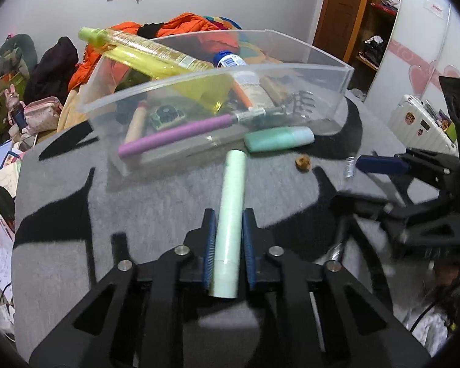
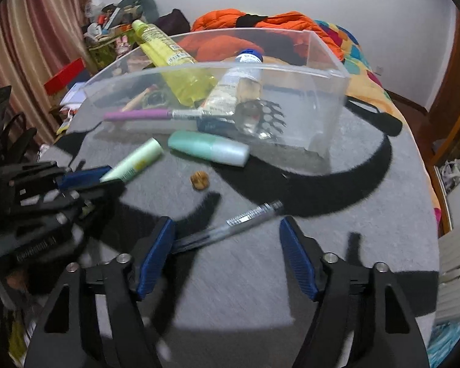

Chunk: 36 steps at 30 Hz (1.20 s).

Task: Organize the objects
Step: 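Grasp the clear ballpoint pen with the right tool while the left tool grasps the mint highlighter, then carry the ballpoint pen and highlighter into the clear box and release both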

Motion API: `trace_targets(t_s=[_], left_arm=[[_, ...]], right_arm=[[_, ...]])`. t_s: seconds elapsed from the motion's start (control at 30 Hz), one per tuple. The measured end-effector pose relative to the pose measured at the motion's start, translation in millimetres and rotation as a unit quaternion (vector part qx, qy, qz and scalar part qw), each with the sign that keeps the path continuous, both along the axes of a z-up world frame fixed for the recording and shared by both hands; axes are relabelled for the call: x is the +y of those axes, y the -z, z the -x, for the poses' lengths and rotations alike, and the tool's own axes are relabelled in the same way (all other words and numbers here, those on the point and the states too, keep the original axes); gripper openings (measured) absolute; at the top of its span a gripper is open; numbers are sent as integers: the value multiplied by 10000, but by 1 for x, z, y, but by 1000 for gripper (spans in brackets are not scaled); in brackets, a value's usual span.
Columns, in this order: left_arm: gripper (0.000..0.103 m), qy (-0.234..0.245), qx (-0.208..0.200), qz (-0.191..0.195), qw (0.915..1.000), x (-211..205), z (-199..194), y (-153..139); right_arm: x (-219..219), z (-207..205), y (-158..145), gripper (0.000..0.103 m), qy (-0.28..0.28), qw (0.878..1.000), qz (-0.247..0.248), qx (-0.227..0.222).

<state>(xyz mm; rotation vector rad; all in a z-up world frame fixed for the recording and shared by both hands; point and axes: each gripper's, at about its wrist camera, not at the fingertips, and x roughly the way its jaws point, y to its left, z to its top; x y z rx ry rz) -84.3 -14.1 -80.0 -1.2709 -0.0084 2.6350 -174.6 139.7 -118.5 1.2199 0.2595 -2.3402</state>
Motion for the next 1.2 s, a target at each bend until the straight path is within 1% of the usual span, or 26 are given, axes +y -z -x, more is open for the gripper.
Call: trace_targets(t_s=[0.07, 0.13, 0.2, 0.3, 0.33, 0.4, 0.53, 0.6, 0.63, 0.73, 0.77, 0.8, 0.83, 0.87, 0.93, 1.0, 1.1, 1.2], left_arm=[[15, -8, -26, -41, 10000, -3, -7, 0], [15, -1, -49, -74, 10000, -4, -15, 0], [15, 35, -70, -88, 9999, -4, -23, 0], [15, 44, -83, -68, 9999, -3, -30, 0], [15, 31, -97, -76, 9999, -4, -31, 0], [15, 18, -158, -130, 9998, -6, -30, 0], [15, -103, -204, -187, 9996, -6, -23, 0], [15, -137, -171, -143, 9997, -3, -18, 0], [15, -153, -152, -121, 9997, -2, -16, -1], [15, -157, -70, -13, 9999, 3, -13, 0], [15, -147, -32, 29, 9999, 5, -13, 0], [15, -153, -2, 73, 9999, 7, -13, 0], [15, -163, 13, 87, 9998, 8, -13, -1], [15, -160, 23, 60, 9999, 9, -13, -1], [15, -204, 40, -5, 9998, 8, -15, -3], [15, -295, 97, -24, 9995, 7, -18, -7], [15, -423, 236, -194, 9986, 1, -21, -18], [15, -529, 434, -316, 9972, -4, -25, -32]], right_arm=[[11, -4, 0, 56, -130, 9999, -92, -9], [22, -6, 0, 41, -208, 9996, -141, -86], [31, -9, -1, 34, -262, 9994, -208, -70], [42, -12, -2, 34, -204, 9993, -329, 1], [45, -12, -2, 32, -160, 9993, -343, 18], [50, -10, -3, 30, -113, 9996, -269, -29], [52, -8, -3, 30, 76, 9997, -130, -203], [53, -8, -5, 30, 169, 9991, 94, -373], [53, -9, -6, 30, 180, 9990, 129, -386], [48, -15, -3, 31, 198, 9991, 71, -366], [45, -19, -2, 31, 243, 9994, 9, -246], [43, -21, -2, 28, 271, 9994, -19, -193], [41, -21, -2, 17, 251, 9995, 26, -184], [39, -21, -2, 14, 199, 9995, 106, -206], [36, -22, -2, 10, 182, 9998, 47, -95], [35, -23, -2, 8, 182, 9998, -8, -5], [42, -18, -6, 8, 293, 9992, 242, -75], [46, -17, -18, 8, 381, 9985, 373, 79]])
